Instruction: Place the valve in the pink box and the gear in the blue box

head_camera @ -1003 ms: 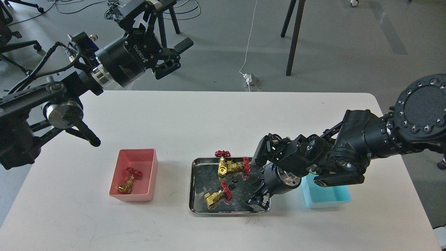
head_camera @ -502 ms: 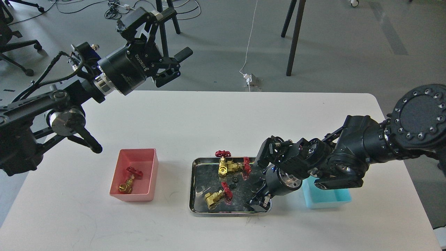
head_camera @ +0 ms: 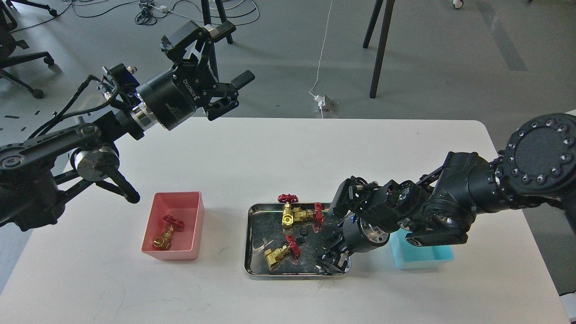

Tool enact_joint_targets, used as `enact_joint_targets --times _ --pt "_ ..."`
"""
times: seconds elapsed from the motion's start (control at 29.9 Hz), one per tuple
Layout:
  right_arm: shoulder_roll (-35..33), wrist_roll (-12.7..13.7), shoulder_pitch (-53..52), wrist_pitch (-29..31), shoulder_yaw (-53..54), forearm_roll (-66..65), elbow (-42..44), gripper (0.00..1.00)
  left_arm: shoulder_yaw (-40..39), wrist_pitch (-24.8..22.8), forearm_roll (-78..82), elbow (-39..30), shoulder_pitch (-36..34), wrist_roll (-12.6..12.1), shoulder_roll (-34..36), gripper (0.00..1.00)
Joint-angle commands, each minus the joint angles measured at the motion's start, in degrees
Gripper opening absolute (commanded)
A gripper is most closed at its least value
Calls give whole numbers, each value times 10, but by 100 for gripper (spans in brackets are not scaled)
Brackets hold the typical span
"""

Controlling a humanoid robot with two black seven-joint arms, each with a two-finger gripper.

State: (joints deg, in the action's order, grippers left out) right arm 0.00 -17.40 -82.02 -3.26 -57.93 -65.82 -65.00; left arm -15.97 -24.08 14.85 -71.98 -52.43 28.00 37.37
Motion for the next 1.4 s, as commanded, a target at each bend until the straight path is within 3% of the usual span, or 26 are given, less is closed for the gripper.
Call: enact_joint_targets --times 0.0,0.67,1.07,1.37 --pt "0 0 9 -5 1 0 5 40 0 0 0 0 1 0 0 99" --pt "0 1 18 -11 3 0 12 38 0 -1 1 10 13 0 -11 99" --pt "0 1 23 -10 2 0 15 9 0 -1 1 11 14 0 -12 99" --pt "0 -3 -57 -11 6 8 -36 6 0 -1 1 11 15 0 -12 99"
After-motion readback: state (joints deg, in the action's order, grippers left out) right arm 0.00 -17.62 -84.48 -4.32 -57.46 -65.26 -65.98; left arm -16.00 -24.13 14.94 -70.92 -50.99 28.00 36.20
